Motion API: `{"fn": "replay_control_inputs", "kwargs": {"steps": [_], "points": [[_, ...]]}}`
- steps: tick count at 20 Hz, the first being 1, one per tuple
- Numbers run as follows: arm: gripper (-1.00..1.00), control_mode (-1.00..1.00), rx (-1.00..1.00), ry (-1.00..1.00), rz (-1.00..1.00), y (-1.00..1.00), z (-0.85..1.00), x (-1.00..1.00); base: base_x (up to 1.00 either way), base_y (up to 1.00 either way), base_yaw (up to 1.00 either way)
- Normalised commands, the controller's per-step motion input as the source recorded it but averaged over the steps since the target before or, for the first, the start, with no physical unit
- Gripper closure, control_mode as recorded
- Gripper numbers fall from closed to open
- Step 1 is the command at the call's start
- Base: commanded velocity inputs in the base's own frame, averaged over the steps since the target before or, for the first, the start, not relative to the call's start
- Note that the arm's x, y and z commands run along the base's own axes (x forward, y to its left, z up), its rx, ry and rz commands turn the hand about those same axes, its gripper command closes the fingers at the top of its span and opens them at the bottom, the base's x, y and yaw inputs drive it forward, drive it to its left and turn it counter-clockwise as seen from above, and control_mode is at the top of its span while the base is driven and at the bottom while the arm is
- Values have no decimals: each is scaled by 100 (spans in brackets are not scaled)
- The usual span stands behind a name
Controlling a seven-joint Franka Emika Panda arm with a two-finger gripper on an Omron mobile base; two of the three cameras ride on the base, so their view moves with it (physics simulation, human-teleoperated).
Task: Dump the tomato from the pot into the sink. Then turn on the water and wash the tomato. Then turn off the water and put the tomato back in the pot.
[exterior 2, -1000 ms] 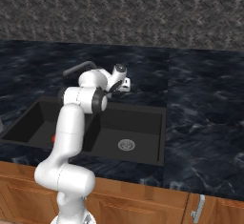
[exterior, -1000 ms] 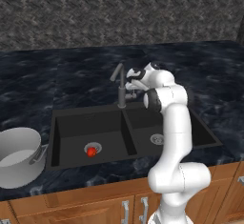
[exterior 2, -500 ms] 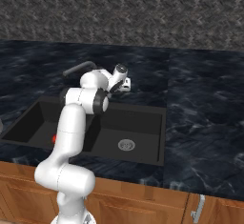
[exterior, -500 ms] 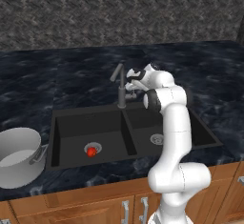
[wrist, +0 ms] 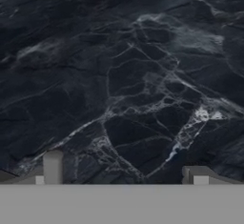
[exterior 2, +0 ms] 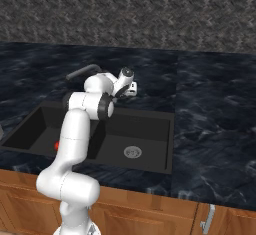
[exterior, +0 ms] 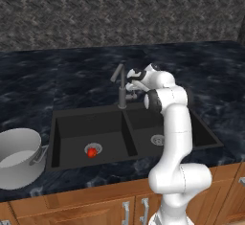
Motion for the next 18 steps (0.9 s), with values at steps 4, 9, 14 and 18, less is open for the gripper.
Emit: {"fn": "replay_control_inputs", "kwargs": {"steps": [4,9,14,18], "points": [[100,-100,0,5,-9,0,-36,17,0,0,0],[100,-100,0,5,-9,-26,-29,15,0,0,0],[100,-100,0,3,-7,-68,-24,3,0,0,0],[100,-100,3,4,-6,-87,-24,4,0,0,0]]}}
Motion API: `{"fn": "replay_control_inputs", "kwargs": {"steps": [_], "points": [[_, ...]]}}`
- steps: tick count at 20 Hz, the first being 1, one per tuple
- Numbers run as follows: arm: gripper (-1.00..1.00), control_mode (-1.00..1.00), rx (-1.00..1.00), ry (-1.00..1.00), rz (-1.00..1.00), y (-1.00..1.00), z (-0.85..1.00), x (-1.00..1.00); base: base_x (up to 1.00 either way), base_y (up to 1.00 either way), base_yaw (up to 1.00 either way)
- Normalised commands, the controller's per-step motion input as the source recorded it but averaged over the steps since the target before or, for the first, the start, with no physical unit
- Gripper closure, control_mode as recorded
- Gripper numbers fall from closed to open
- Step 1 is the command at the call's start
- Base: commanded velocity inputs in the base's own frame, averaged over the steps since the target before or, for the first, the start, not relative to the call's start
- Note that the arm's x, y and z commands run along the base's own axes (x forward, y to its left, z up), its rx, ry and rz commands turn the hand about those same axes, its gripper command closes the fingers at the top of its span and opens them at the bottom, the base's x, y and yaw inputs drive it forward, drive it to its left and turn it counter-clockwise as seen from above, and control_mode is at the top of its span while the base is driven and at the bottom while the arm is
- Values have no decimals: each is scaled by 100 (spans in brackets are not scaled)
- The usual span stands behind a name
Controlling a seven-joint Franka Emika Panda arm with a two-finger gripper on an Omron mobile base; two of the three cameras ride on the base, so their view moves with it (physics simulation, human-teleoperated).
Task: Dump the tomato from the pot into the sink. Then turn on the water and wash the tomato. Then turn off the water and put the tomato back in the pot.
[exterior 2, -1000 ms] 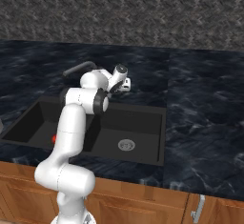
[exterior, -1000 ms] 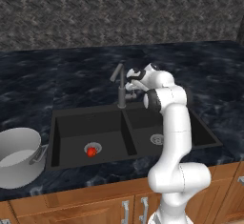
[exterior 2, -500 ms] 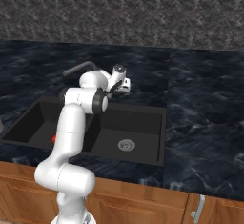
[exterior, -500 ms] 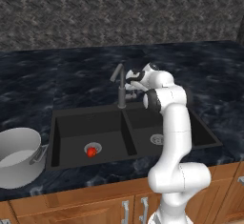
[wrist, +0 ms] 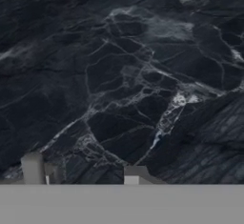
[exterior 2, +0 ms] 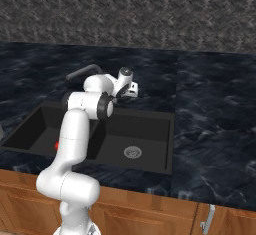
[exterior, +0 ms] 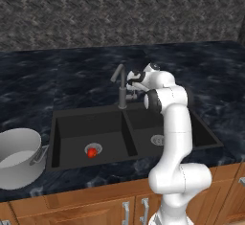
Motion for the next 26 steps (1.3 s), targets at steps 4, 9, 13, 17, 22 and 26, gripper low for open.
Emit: {"fn": "replay_control_inputs", "kwargs": {"steps": [4,9,13,17,22,26], "points": [[100,-100,4,4,-6,-96,-23,0,0,0,0],[100,-100,4,4,-5,-98,-21,0,0,0,0],[100,-100,5,4,-4,-100,-24,-1,0,0,0],[100,-100,6,4,-4,-97,-30,-9,0,0,0],[100,-100,6,4,-4,-95,-35,-17,0,0,0],[100,-100,5,5,-4,-89,-41,-19,0,0,0]]}}
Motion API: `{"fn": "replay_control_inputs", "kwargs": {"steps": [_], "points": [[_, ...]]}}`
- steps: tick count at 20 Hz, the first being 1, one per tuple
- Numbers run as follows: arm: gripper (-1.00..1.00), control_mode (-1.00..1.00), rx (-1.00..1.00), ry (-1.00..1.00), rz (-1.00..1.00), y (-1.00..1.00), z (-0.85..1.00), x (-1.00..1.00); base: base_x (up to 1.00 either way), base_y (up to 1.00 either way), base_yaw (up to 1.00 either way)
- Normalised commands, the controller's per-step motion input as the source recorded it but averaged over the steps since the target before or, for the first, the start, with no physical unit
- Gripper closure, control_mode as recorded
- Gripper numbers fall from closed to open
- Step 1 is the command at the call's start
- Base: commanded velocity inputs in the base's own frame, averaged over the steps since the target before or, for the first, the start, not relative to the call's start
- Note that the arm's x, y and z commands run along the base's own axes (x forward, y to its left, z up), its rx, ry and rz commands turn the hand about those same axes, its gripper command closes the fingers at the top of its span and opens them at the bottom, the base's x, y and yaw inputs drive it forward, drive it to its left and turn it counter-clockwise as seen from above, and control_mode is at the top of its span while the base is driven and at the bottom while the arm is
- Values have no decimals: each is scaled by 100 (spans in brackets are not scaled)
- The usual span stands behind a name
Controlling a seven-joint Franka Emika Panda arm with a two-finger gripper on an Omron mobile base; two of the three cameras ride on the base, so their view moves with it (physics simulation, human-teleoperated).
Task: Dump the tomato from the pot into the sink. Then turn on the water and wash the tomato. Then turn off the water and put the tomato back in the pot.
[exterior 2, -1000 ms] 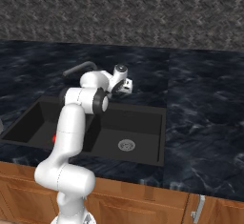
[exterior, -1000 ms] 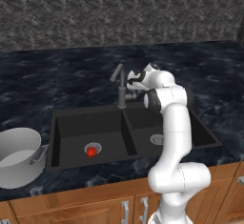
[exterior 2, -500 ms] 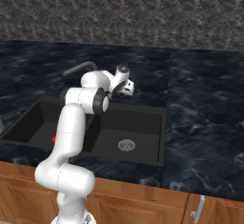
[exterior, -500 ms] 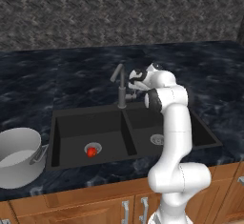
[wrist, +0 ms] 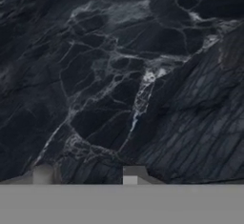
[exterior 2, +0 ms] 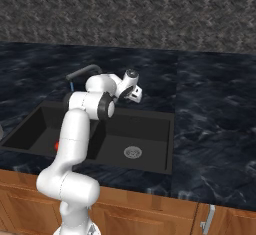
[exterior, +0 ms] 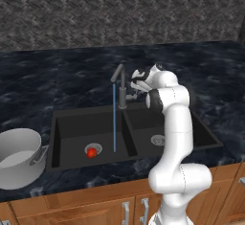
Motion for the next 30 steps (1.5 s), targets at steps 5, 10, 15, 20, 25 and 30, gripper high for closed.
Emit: {"fn": "replay_control_inputs", "kwargs": {"steps": [5,10,15,20,25,30], "points": [[-100,-100,4,5,-2,-68,-34,-16,0,0,0],[-100,-100,5,1,0,-25,1,-8,0,0,0],[-100,-100,6,-5,0,-31,57,-60,0,0,0],[-100,-100,4,-7,0,-29,66,-85,0,0,0],[-100,-100,5,-6,5,-16,58,-72,0,0,0],[-100,-100,11,-4,11,0,85,-46,0,0,0]]}}
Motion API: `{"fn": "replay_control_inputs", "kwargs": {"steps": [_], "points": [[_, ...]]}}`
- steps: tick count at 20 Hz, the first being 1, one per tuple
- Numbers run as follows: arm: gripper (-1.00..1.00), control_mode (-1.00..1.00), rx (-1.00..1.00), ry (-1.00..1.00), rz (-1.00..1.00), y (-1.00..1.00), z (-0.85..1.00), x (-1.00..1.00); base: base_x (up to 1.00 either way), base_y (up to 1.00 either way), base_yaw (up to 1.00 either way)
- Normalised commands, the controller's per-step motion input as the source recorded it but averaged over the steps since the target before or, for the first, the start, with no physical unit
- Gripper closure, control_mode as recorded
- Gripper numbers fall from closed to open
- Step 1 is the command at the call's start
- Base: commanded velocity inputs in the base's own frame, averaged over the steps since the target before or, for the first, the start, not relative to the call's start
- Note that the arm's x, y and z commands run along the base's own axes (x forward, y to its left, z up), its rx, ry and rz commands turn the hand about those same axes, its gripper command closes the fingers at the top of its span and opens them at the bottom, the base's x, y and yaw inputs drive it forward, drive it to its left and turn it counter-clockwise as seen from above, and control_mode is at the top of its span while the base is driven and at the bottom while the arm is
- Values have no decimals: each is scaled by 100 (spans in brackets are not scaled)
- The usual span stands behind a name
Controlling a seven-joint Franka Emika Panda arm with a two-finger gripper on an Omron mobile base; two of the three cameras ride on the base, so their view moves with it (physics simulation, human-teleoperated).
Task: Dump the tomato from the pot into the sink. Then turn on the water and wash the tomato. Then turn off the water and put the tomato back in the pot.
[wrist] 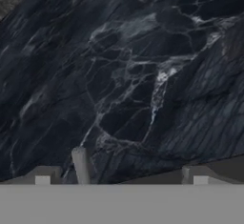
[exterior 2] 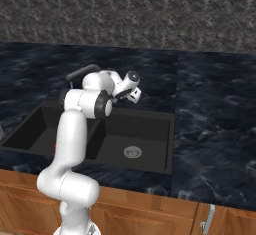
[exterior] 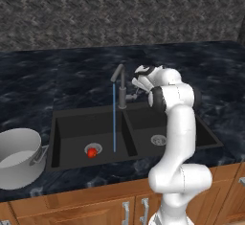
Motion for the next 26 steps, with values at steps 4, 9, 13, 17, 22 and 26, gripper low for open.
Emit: {"fn": "replay_control_inputs", "kwargs": {"steps": [4,9,13,17,22,26], "points": [[-100,-100,14,-1,12,-1,97,-12,0,0,0],[-100,-100,4,2,9,-24,41,-21,0,0,0],[-100,-100,1,22,11,-23,-26,-12,0,0,0],[-100,-100,6,17,18,-8,-28,-27,0,0,0],[-100,-100,4,4,15,-14,-11,-6,0,0,0],[-100,-100,0,1,9,-18,-19,-14,0,0,0]]}}
